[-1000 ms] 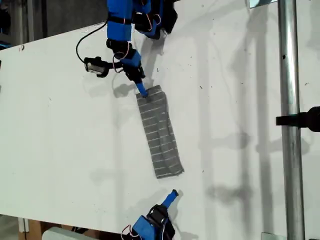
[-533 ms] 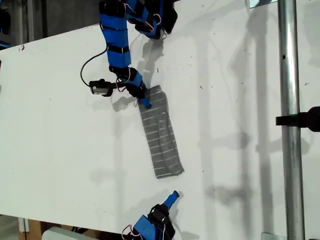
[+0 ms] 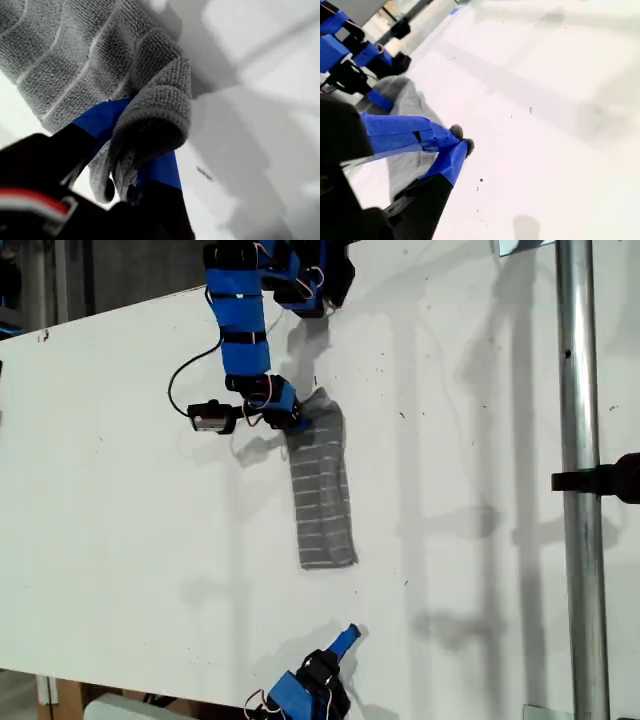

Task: Grasp corners of a towel and fold twice.

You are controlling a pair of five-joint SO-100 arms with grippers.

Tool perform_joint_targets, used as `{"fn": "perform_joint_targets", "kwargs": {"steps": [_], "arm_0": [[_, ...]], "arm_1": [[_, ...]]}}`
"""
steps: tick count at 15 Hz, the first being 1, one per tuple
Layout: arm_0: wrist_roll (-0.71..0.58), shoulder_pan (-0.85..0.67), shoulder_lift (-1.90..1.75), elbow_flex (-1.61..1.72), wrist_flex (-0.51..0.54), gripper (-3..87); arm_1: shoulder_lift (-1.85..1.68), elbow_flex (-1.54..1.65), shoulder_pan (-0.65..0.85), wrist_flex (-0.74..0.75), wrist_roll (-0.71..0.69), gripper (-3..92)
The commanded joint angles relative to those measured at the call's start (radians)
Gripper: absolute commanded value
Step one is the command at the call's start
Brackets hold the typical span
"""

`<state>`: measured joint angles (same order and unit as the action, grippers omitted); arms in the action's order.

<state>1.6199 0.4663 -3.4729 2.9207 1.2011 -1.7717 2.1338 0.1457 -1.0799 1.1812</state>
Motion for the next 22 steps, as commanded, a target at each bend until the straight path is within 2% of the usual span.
{"fn": "perform_joint_targets", "kwargs": {"steps": [1,2,3,4,7,9,11,13,14,15,16,17,18,20,21,22], "arm_0": [[0.012,0.009,-0.008,-0.008,0.006,-2.7],[0.009,0.005,-0.008,-0.009,0.009,-2.7],[0.002,-0.002,-0.008,-0.009,0.009,-2.7],[-0.012,-0.014,-0.008,-0.006,0.009,-2.7],[-0.023,-0.026,-0.008,-0.015,0.006,-2.7],[-0.014,-0.023,-0.008,-0.009,-0.003,-2.7],[-0.017,-0.023,-0.008,-0.005,-0.011,-2.7],[-0.012,-0.025,-0.008,0.002,-0.014,-2.7],[-0.014,-0.028,-0.008,0.006,-0.014,-2.7],[-0.020,-0.034,-0.008,0.008,-0.015,-2.7],[-0.026,-0.035,-0.008,0.011,-0.020,-2.7],[-0.029,-0.035,-0.008,0.011,-0.021,-2.7],[-0.029,-0.032,-0.008,0.009,-0.025,-2.7],[-0.021,-0.035,-0.008,0.020,-0.021,-2.6],[-0.011,-0.049,-0.008,0.026,-0.009,-2.6],[-0.012,-0.080,-0.008,0.035,0.003,-2.6]], "arm_1": [[-0.495,-0.051,-0.066,-0.420,0.133,-0.3],[-0.644,-0.106,-0.107,-0.595,0.204,-0.3],[-0.719,-0.107,-0.130,-0.655,0.239,-0.3],[-0.724,-0.046,-0.135,-0.597,0.242,-0.3],[-0.390,-0.018,-0.132,-0.114,0.155,-0.3],[-0.101,-0.138,-0.101,0.049,0.089,-0.3],[0.069,-0.249,-0.083,0.127,0.026,-0.3],[0.095,-0.299,-0.063,0.190,-0.005,30.6],[0.066,-0.301,-0.049,0.241,-0.041,34.8],[-0.005,-0.242,-0.041,0.396,-0.083,34.4],[-0.075,-0.175,-0.037,0.552,-0.135,29.5],[-0.097,-0.175,-0.023,0.561,-0.153,23.1],[-0.123,-0.163,-0.014,0.540,-0.153,22.0],[-0.301,-0.002,0.005,0.486,-0.120,10.3],[-0.446,0.127,0.020,0.373,-0.077,1.2],[-0.647,0.291,0.023,0.244,0.015,-0.2]]}}
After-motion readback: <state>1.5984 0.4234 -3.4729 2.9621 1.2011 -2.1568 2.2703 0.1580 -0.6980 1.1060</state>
